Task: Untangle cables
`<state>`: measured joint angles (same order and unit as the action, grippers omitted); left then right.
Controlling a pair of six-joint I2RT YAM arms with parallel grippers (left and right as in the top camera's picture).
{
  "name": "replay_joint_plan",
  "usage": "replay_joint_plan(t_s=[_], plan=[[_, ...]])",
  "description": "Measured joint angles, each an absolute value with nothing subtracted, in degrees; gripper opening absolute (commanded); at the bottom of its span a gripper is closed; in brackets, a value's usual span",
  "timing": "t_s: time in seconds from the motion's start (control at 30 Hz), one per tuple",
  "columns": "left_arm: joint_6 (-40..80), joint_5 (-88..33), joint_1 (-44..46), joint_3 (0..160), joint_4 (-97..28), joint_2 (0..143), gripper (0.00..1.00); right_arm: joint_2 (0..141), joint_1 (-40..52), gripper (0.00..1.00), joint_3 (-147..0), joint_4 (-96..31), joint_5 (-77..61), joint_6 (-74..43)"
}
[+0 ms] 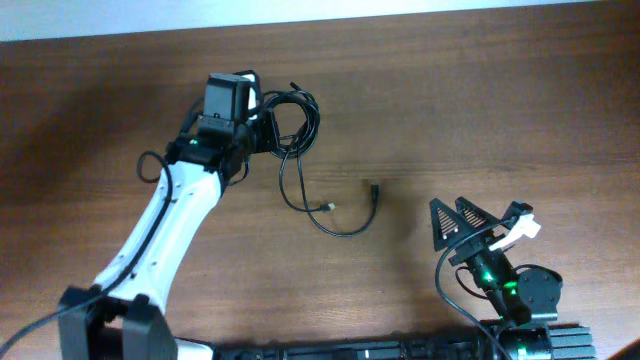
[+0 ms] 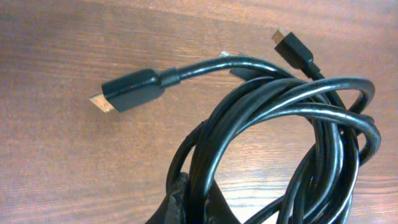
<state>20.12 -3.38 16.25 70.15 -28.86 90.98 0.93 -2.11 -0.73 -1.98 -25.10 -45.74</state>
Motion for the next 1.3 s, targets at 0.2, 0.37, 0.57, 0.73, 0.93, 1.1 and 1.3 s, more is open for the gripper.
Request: replay_joint_plan(t_s=[0.2,0.37,0.57,0.73,0.93,1.1,1.3], plan=[[19.6,-10.9,16.1,70.1,-31.1,88.0,0.00,12.9,-2.1,0.99,-9.7,-8.2,-29.1,-38.2],[26.3,-14.9,16.1,70.1,-31.3,87.7,0.00,41.5,0.8,0.90,-20.8,6.1,-42.0,-40.4],[35.6,-15.8,16.3,70.1,-32.0,87.4,0.00,76.4,22.0,0.90,-22.2,49.9,-38.0,-51.8],[26.0,-17.2,19.5,70.1,-37.1,87.4,0.00,91.5,23.0,0.42,-25.5,58.0,-29.9,-52.8],[21.3,-20.6,20.4,70.1,-36.5,87.4,0.37,92.2,22.5,0.04,-28.5,57.5,-31.2,-53.1],[8.8,-22.5,14.9,70.1,-35.8,83.3,0.72,92.2,17.4,0.04,-28.7,56.1,-45.4,-46.3],[-9.5,-31.9,13.7,71.1,-42.3,79.3,0.67,92.2,14.0,0.04,-28.7,55.5,-54.3,-43.0]])
